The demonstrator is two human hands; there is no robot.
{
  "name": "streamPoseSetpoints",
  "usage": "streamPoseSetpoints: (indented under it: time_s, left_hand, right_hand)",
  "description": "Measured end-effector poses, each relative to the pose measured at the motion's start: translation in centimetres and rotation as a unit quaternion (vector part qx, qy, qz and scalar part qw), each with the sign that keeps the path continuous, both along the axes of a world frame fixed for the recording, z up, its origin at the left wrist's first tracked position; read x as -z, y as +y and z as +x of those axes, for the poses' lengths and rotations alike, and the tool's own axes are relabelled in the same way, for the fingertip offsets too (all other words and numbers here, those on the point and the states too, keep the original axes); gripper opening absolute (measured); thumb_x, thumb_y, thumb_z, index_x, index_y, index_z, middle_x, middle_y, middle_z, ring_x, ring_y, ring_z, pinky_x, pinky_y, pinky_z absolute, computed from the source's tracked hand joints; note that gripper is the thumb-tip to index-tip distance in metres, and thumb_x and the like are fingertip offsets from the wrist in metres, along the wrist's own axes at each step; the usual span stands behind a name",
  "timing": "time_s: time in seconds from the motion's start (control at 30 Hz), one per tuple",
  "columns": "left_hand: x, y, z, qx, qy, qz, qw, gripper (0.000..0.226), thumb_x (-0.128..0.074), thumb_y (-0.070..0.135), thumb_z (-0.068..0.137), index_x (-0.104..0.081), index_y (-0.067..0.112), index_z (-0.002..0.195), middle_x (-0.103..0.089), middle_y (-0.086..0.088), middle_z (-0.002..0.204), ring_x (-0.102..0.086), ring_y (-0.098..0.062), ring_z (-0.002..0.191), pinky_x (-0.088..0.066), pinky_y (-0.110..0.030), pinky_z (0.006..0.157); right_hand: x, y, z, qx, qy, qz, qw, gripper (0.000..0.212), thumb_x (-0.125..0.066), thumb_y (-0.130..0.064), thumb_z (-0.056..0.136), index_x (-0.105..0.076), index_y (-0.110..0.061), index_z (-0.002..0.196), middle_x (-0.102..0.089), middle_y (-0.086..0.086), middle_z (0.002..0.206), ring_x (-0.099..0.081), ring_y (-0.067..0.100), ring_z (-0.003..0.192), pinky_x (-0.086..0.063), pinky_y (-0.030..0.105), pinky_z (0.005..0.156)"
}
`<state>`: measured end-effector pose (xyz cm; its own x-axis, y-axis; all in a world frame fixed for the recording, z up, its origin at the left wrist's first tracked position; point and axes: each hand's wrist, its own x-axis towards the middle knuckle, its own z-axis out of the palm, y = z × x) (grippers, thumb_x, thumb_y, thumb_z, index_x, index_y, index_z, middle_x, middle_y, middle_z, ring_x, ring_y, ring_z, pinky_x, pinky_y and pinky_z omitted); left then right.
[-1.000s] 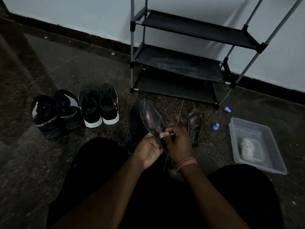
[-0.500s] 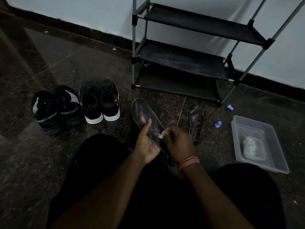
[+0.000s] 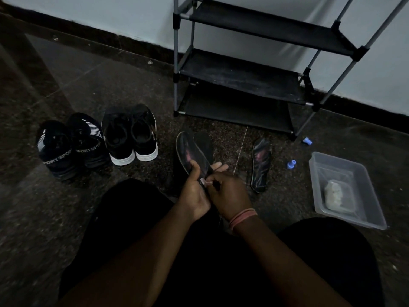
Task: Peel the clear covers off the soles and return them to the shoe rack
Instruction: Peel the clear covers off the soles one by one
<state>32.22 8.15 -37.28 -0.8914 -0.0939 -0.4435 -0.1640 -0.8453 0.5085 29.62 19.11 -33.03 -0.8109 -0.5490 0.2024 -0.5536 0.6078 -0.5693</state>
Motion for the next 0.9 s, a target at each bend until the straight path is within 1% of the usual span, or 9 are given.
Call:
streamPoseSetpoints:
  time_s: [0.17,0.33,0.47,0.57,0.63,0.7,0.77,0.83,0.9]
  left_hand:
    - [-0.4,0.2,-0.3,0.006,-0.002,0.008,1.0,0.087,-0.025,0.074,0.097,-0.055,0.006,0.143,-0.065,-0.013,0.137,-0.064,-0.024,0.124,-0.047,-0.04,0.106]
    - [-0.1,-0.1,-1.0,0.003,0.015,0.025,1.0,0.088,-0.02,0.074,0.098,-0.051,0.005,0.144,-0.06,-0.013,0.144,-0.055,-0.025,0.135,-0.034,-0.043,0.119]
    - [-0.7,-0.1,-2.2,0.015,0.025,0.034,0.999,0.085,-0.024,0.074,0.097,-0.051,0.009,0.146,-0.061,-0.01,0.143,-0.061,-0.022,0.129,-0.047,-0.04,0.105]
    - [-1.0,-0.2,-2.9,0.03,0.018,0.033,0.999,0.082,-0.025,0.074,0.097,-0.056,0.014,0.143,-0.065,-0.009,0.138,-0.066,-0.02,0.121,-0.055,-0.037,0.092]
    - [-0.8,-0.7,-3.2,0.017,0.001,0.033,0.999,0.082,-0.027,0.072,0.098,-0.055,0.01,0.144,-0.065,-0.011,0.137,-0.065,-0.022,0.122,-0.055,-0.037,0.094]
    - [-0.5,-1.3,-3.5,-0.005,-0.014,0.029,0.999,0.081,-0.029,0.068,0.101,-0.053,0.005,0.145,-0.061,-0.013,0.142,-0.06,-0.025,0.129,-0.051,-0.039,0.1]
    - [-0.3,-1.7,-4.1,-0.023,-0.022,0.021,0.999,0.076,-0.034,0.064,0.102,-0.054,0.003,0.143,-0.057,-0.014,0.147,-0.056,-0.027,0.133,-0.049,-0.04,0.102]
    - [-0.6,-1.9,-5.1,-0.035,-0.016,0.02,0.999,0.07,-0.041,0.061,0.101,-0.054,0.007,0.144,-0.055,-0.013,0.148,-0.054,-0.029,0.135,-0.046,-0.043,0.109]
    - [-0.9,-1.8,-6.3,-0.028,0.002,0.021,0.999,0.063,-0.043,0.059,0.102,-0.051,0.015,0.147,-0.058,-0.01,0.146,-0.056,-0.03,0.134,-0.044,-0.046,0.112]
  right_hand:
    - [0.1,-0.6,-0.8,0.107,0.108,0.117,0.981,0.023,-0.053,-0.043,0.087,-0.07,-0.028,0.085,-0.071,-0.004,0.09,-0.058,0.025,0.086,-0.044,0.039,0.077]
    - [-0.4,-1.0,0.5,0.009,0.036,0.053,0.998,0.019,-0.055,-0.032,0.081,-0.072,-0.026,0.086,-0.071,0.002,0.085,-0.06,0.025,0.085,-0.047,0.037,0.076]
    - [-1.5,-0.6,-1.9,0.047,0.133,0.146,0.979,0.026,-0.047,-0.044,0.087,-0.069,-0.03,0.083,-0.069,-0.005,0.085,-0.057,0.023,0.087,-0.039,0.037,0.075]
    - [-2.1,-1.1,-3.8,0.066,0.165,0.189,0.966,0.028,-0.043,-0.04,0.087,-0.068,-0.027,0.082,-0.068,-0.006,0.087,-0.056,0.025,0.085,-0.037,0.037,0.074]
    - [-1.6,-1.7,-4.0,0.021,0.132,0.172,0.976,0.024,-0.047,-0.033,0.084,-0.07,-0.026,0.081,-0.068,-0.004,0.084,-0.058,0.024,0.083,-0.039,0.036,0.072]
    - [-1.0,-1.7,-4.2,-0.032,0.006,0.073,0.997,0.019,-0.055,-0.024,0.083,-0.073,-0.024,0.08,-0.071,-0.001,0.081,-0.063,0.019,0.08,-0.049,0.035,0.072]
    - [-0.7,-1.3,-5.0,-0.053,-0.109,0.005,0.993,0.015,-0.063,-0.018,0.084,-0.077,-0.022,0.084,-0.074,-0.005,0.084,-0.067,0.009,0.079,-0.054,0.033,0.075]
    - [-0.6,-1.0,-5.8,-0.067,-0.132,0.006,0.989,0.014,-0.065,-0.018,0.084,-0.078,-0.022,0.086,-0.075,-0.008,0.085,-0.068,0.006,0.08,-0.055,0.033,0.077]
    - [-0.1,-1.1,-6.7,-0.061,-0.068,0.021,0.996,0.015,-0.062,-0.023,0.083,-0.077,-0.024,0.083,-0.075,-0.007,0.084,-0.068,0.012,0.081,-0.054,0.035,0.076]
